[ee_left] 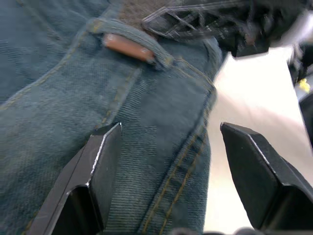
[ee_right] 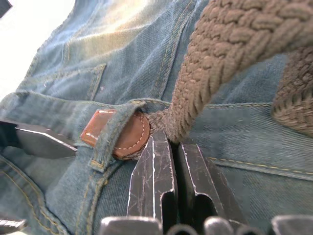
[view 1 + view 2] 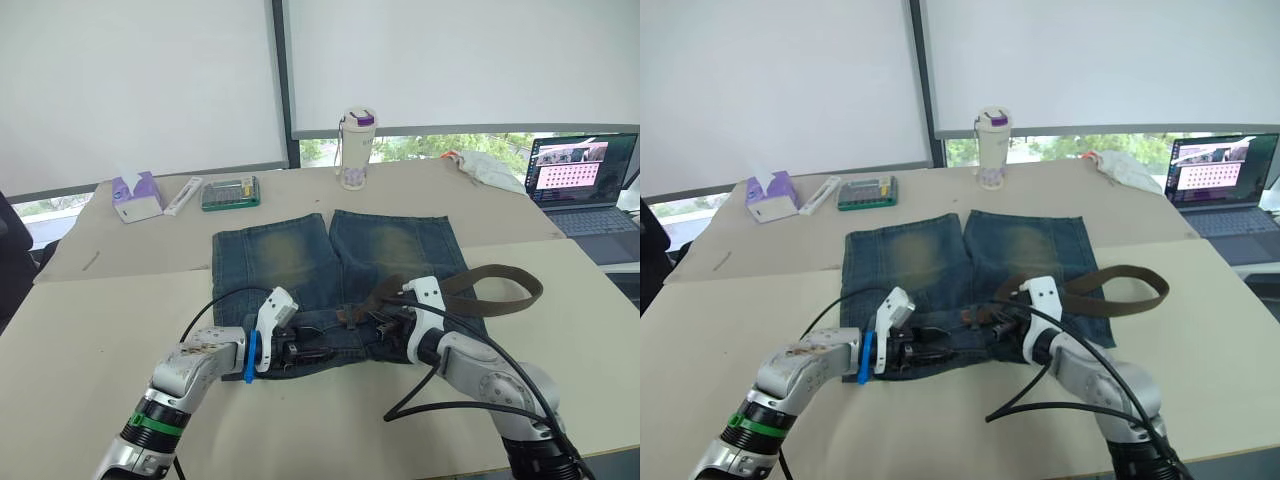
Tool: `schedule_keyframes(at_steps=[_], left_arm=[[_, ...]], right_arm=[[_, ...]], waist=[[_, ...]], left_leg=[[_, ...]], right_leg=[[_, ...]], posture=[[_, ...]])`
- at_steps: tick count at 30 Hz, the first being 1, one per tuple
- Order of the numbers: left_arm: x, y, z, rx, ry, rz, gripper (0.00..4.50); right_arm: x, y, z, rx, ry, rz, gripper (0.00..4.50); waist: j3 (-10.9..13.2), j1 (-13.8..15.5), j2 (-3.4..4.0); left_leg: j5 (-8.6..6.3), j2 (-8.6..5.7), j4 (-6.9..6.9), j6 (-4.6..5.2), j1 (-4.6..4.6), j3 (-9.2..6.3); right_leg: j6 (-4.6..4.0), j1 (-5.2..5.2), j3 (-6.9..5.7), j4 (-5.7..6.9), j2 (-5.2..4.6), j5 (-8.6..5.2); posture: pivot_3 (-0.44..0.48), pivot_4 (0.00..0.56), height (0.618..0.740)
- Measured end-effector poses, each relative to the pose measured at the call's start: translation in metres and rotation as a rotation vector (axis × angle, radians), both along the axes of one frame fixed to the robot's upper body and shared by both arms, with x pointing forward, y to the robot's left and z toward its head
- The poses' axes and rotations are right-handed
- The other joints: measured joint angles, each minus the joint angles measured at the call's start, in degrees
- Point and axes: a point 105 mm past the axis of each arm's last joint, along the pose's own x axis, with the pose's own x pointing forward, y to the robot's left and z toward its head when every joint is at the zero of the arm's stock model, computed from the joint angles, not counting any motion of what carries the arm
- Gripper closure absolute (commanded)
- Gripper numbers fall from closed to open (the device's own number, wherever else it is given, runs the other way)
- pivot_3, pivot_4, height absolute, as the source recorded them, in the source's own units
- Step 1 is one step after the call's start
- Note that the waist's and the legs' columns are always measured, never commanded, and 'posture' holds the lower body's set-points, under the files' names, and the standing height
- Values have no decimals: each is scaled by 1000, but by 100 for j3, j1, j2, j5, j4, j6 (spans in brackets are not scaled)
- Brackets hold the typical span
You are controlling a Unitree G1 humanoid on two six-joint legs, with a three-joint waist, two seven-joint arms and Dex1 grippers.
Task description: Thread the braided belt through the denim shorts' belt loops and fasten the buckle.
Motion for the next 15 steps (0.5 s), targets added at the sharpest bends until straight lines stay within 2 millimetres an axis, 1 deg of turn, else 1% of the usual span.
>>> schedule_keyframes(at_steps=[5, 7, 10, 13, 15], left_arm=[[9, 3, 7, -112, 166, 85, 1083], [10, 4, 7, -127, 207, 106, 1083], [12, 2, 6, -159, 249, 131, 1083], [16, 1, 6, -191, 278, 166, 1868], [18, 2, 6, -195, 281, 181, 2545]], right_arm=[[-4, 17, 4, 192, 54, 28, 4500], [-4, 17, 8, 233, 53, 35, 4500], [-4, 14, 9, 232, 55, 35, 4500], [-5, 13, 10, 225, 50, 35, 4500], [-6, 13, 9, 219, 51, 36, 4500]], waist=[[0, 5, 1], [-1, 8, 1], [-2, 13, 3], [-2, 22, 3], [-2, 18, 2]], left_leg=[[2, 0, 2, -4, -20, 2], [4, -1, 2, -7, -22, 3], [6, -1, 2, -10, -22, 4], [6, -1, 2, -11, -22, 4], [14, -1, 2, -25, -23, 7]], right_leg=[[-16, -35, 3, 8, 3, 11], [-19, -40, 3, 9, 2, 14], [-22, -43, 3, 9, 3, 16], [-22, -43, 3, 8, 3, 16], [-22, -43, 4, 9, 3, 16]], posture=[[0, 150, 740], [0, 150, 740], [0, 150, 740], [0, 150, 740], [0, 150, 740]])
